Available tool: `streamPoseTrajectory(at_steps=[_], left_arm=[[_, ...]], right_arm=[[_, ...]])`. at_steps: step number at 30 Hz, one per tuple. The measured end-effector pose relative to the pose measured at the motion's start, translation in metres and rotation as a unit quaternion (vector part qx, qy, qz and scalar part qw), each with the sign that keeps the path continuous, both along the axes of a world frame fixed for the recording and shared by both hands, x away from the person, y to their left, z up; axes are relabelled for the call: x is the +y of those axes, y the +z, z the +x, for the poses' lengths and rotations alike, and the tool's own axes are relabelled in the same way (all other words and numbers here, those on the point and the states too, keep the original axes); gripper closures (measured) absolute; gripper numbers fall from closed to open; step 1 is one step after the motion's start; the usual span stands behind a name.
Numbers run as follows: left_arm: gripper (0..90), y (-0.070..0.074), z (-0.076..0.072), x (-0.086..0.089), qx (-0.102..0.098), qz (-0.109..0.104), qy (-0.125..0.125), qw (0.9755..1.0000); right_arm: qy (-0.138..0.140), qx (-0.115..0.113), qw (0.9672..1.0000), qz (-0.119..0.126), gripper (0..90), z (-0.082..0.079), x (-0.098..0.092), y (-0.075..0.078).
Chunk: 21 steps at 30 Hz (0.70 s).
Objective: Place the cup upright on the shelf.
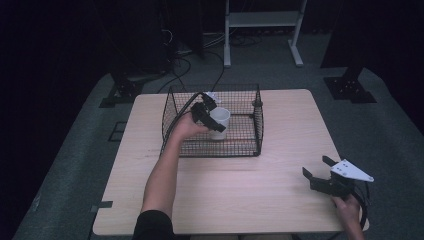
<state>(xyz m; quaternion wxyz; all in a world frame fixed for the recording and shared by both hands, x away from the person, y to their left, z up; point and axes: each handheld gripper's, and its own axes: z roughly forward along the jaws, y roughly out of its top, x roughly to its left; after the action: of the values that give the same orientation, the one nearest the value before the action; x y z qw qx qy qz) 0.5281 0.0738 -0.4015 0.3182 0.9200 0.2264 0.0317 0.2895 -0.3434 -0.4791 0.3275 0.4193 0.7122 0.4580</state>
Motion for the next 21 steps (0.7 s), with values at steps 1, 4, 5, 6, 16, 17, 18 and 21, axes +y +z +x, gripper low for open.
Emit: streamPoseTrajectory(at_steps=[1, 4, 5, 6, 16, 17, 18, 21], left_arm=[[21.6, 0.000, 0.000, 0.000, 0.000, 0.000, 0.000, 1.0000], [21.6, -0.003, 0.000, -0.001, 0.002, 0.004, -0.002, 1.0000], [21.6, -0.004, 0.000, -0.001, 0.002, 0.005, -0.002, 1.0000], [21.6, -0.004, 0.000, -0.001, 0.002, 0.004, -0.001, 1.0000], [21.4, -0.009, 0.000, 0.001, 0.004, -0.007, 0.000, 1.0000], [21.4, -0.009, -0.001, 0.002, 0.004, -0.007, -0.001, 1.0000], [21.3, -0.010, -0.002, 0.003, 0.004, -0.008, 0.000, 1.0000], [20.8, -0.011, -0.003, 0.005, 0.003, -0.008, -0.004, 0.9999]], right_arm=[[0.000, 0.000, 1.0000, 0.000, 13.1, 0.000, 0.000, 0.000], [0.001, 0.000, 1.0000, 0.000, 13.1, 0.000, 0.000, 0.000], [0.001, 0.000, 1.0000, 0.001, 13.1, 0.000, 0.000, 0.000], [0.002, 0.000, 1.0000, 0.001, 13.1, 0.000, 0.000, 0.000], [0.002, 0.000, 1.0000, 0.004, 13.1, 0.000, -0.001, 0.000], [0.002, 0.000, 1.0000, 0.004, 13.1, 0.000, -0.001, 0.000], [0.002, 0.000, 1.0000, 0.004, 13.1, 0.000, -0.001, 0.000], [0.001, -0.001, 1.0000, 0.004, 13.1, 0.000, -0.001, 0.000]])
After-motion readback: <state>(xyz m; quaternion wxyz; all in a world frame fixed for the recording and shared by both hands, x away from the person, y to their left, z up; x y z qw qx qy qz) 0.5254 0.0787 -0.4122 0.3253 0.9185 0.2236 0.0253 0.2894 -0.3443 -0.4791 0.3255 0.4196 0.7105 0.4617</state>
